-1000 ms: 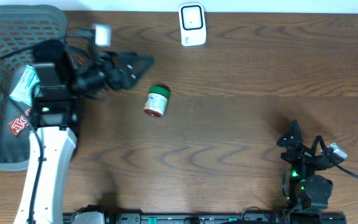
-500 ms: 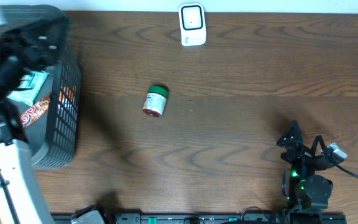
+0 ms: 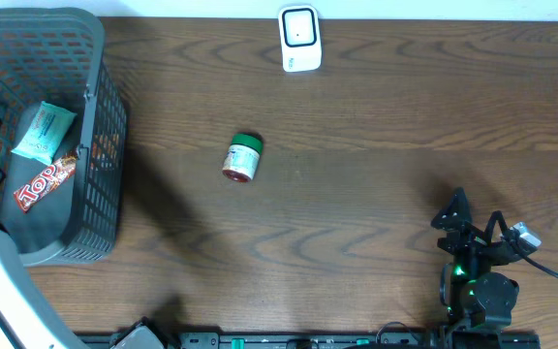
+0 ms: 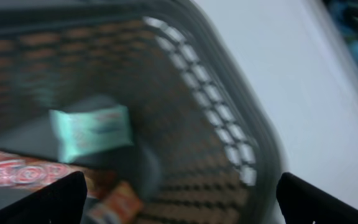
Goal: Scan the item barcode
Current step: 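Move the left gripper back into the basket over the Top bar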
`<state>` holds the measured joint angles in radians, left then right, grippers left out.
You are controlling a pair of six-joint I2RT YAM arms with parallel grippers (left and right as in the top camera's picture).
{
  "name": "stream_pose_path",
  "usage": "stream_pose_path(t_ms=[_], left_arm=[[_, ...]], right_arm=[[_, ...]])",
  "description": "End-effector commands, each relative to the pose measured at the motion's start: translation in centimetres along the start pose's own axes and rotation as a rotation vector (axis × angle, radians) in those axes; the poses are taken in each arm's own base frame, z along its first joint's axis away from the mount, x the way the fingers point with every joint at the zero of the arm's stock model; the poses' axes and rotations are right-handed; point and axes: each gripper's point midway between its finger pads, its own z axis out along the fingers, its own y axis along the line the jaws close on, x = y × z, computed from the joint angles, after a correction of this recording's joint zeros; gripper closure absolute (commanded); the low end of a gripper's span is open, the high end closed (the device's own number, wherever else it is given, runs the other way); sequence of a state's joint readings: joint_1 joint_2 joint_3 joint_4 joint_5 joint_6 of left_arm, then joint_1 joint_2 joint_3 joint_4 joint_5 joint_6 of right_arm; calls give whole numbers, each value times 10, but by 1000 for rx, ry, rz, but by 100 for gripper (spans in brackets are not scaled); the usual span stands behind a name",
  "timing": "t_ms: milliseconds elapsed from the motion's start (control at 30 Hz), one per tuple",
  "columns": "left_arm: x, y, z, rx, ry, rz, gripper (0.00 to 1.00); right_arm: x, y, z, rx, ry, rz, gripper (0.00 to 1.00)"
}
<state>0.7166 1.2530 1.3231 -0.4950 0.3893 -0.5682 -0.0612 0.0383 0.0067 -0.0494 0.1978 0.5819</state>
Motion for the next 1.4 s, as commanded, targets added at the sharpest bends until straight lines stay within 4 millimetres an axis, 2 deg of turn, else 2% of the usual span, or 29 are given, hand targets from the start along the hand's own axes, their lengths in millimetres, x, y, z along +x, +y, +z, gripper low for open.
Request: stream_pose_path(t_ms=[0,167,367,400,433,733,1133,1167,1267,1300,1333,1367], left_arm=[[-12,30,14,-190,-76,23,2],[11,50,48,-236,31,6,2],[55,97,93,-368,206,-70,2],[69,114,106,-417,247,-130,2],[76,122,112,-439,265,-164,2],[125,174,147,-593,380,-319,2],[166,217,175,-687,457,-375,2],[170,220,176,-695,466,-376,9],[176,228,177,-722,475,-374,48],[178,231,177,-736,476,-370,57],[178,232,177,-739,480,-368,59],[178,233,176,-739,480,-361,69]], right_arm=[[2,1,0,-2,8,3,1],[2,1,0,-3,8,3,1],[2,1,0,-3,8,3,1],[2,1,0,-3,8,3,1],[2,1,0,-3,8,3,1],[2,1,0,-3,8,3,1],[2,1,0,-3,8,3,1],[2,1,0,-3,8,3,1],[2,1,0,-3,8,3,1],[2,1,0,-2,8,3,1],[2,1,0,-2,8,3,1],[2,1,0,-3,8,3,1]])
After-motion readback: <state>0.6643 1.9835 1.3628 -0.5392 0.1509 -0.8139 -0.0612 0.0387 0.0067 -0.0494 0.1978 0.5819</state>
